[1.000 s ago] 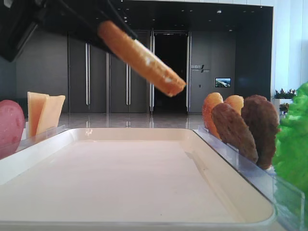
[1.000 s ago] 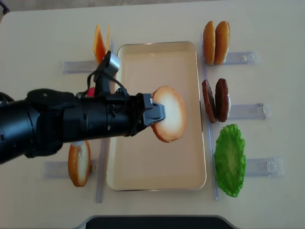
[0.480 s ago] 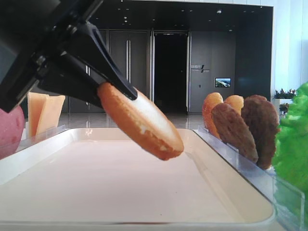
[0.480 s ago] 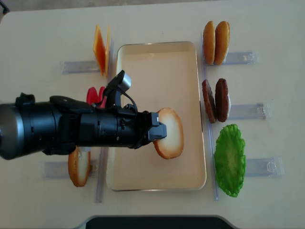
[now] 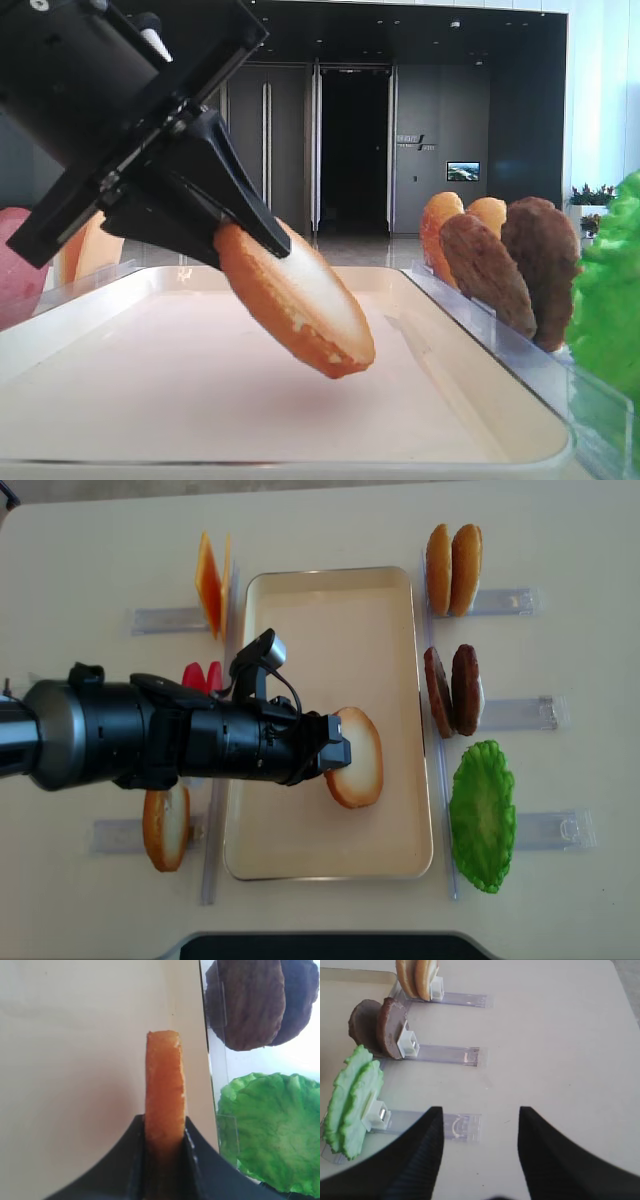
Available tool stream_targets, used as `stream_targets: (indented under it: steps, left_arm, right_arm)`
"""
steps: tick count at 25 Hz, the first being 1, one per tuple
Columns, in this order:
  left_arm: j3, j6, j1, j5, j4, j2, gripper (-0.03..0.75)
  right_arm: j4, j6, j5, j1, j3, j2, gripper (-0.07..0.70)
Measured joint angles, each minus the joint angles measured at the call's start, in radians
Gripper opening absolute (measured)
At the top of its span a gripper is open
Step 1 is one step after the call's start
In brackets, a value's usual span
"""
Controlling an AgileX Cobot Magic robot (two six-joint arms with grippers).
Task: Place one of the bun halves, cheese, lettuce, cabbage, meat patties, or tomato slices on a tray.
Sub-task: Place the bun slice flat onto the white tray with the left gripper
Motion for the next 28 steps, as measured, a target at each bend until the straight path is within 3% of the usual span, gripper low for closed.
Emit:
stream_targets:
  steps: [11, 28]
  left_arm:
    - [-0.008, 0.023, 0.0, -0.061, -0.005, 0.001, 0.12]
    - [-0.008, 0.025, 0.0, -0.093, -0.006, 0.005, 0.12]
  right_arm:
    - [0.0, 0.0, 0.0, 0.0, 0.0, 0.0, 0.358]
    - [0.005, 0.0, 0.0, 0.0, 0.0, 0.0, 0.358]
